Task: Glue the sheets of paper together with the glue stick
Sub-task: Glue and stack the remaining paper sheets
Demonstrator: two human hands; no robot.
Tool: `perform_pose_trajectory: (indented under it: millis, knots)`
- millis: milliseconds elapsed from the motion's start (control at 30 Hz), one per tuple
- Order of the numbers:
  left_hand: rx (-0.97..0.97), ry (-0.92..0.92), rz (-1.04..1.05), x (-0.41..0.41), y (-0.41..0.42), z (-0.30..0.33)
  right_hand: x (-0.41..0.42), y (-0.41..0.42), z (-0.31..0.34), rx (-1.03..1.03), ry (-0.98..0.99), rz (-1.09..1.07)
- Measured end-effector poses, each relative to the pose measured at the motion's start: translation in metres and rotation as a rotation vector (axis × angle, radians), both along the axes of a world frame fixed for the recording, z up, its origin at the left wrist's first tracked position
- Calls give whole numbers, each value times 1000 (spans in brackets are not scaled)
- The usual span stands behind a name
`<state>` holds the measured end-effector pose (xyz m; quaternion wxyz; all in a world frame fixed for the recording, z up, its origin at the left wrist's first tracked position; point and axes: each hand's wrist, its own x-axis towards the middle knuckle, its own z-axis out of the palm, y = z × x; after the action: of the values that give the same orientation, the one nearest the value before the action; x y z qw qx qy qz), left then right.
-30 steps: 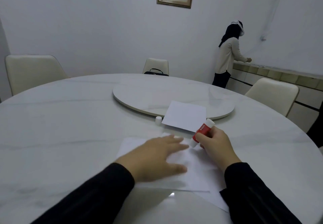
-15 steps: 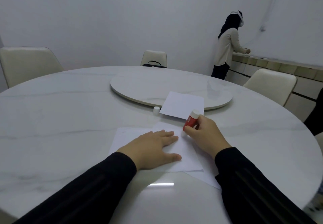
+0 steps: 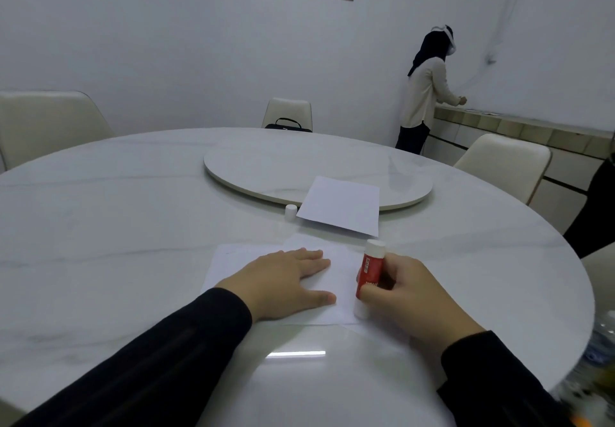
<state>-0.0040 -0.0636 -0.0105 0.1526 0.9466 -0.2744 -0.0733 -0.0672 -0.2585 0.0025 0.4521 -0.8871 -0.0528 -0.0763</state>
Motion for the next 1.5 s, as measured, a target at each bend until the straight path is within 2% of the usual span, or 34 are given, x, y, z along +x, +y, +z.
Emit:
perform_pose_trajectory:
  millis: [100, 200, 267, 333, 400, 467, 500, 533, 633, 733, 833, 933, 1133, 1500]
  knots:
    - [56, -62, 15, -4, 0, 4, -2, -6, -1, 168, 67, 26]
    - [217, -277, 111, -7, 8, 8, 3, -13, 0, 425, 106, -70]
    - [309, -413, 257, -9, 17, 9, 5, -13, 0, 435, 111, -101]
    - [302, -458, 374, -8, 28, 9, 6, -10, -1, 402, 107, -104]
    - [139, -378, 318, -5, 39, 10, 7, -9, -1, 390, 105, -113]
    - [-102, -97, 119, -5, 50, 15, 10, -10, -2, 386, 98, -134]
    - [-130, 21, 50, -8, 52, 19, 11, -11, -3, 376, 95, -148]
    - [-78, 49, 30, -10, 54, 20, 13, -11, -3, 359, 94, -165]
    - [138, -225, 102, -12, 51, 17, 16, -5, 0, 342, 113, -203]
    - [147, -333, 116, -14, 43, 13, 25, 8, 13, 333, 75, -218]
    - [67, -273, 118, -14, 41, 8, 39, 33, 27, 298, -26, -173]
    - [-14, -159, 144, -16, 43, 7, 56, 61, 27, 127, -54, -139]
    - [-15, -51, 135, -14, 47, 4, 78, 82, 12, -146, -107, -132]
    - [-25, 21, 106, -10, 47, -1, 43, 70, 13, -226, -56, -43]
